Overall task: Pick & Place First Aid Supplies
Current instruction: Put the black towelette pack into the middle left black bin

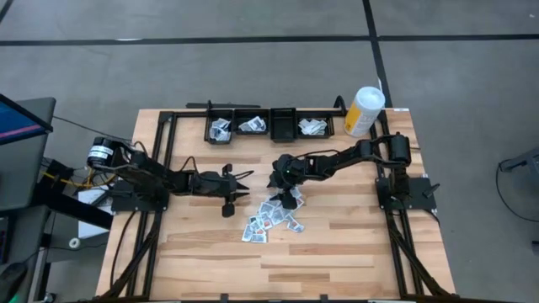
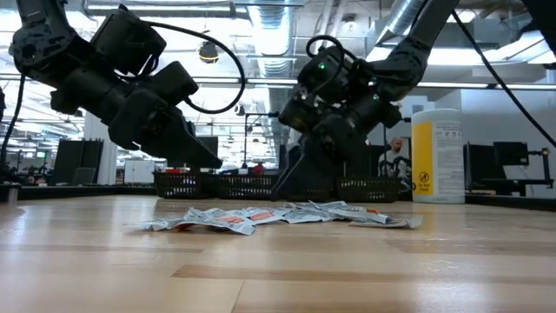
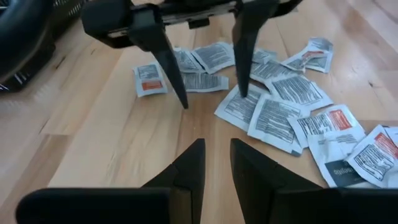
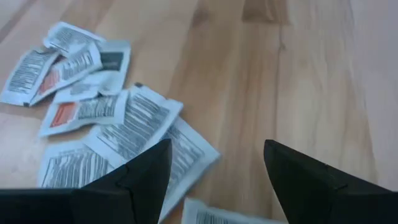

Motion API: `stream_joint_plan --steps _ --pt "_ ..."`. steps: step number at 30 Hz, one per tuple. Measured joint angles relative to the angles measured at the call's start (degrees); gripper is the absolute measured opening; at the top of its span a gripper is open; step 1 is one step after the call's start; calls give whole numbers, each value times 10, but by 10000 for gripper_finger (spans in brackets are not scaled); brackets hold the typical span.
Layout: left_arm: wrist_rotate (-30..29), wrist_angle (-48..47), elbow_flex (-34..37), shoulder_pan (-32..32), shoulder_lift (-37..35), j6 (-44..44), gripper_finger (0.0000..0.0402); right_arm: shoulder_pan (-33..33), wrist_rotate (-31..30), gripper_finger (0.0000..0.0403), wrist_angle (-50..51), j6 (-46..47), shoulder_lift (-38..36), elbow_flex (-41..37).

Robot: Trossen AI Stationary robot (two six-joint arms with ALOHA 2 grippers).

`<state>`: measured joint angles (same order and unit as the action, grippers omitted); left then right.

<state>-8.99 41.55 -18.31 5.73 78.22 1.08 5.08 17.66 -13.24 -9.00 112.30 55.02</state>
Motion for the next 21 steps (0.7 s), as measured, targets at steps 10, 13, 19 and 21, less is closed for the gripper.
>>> stream_joint_plan --steps 10,13,19,21 --pt "0 3 0 -1 0 1 76 -11 2 248 6 -41 15 1" --pt "0 5 0 -1 0 1 76 -12 3 239 1 -51 21 2" --pt "0 5 0 -1 0 1 76 -11 0 187 2 -51 22 2" --pt "0 5 0 -1 0 1 76 -11 1 165 2 -51 23 2"
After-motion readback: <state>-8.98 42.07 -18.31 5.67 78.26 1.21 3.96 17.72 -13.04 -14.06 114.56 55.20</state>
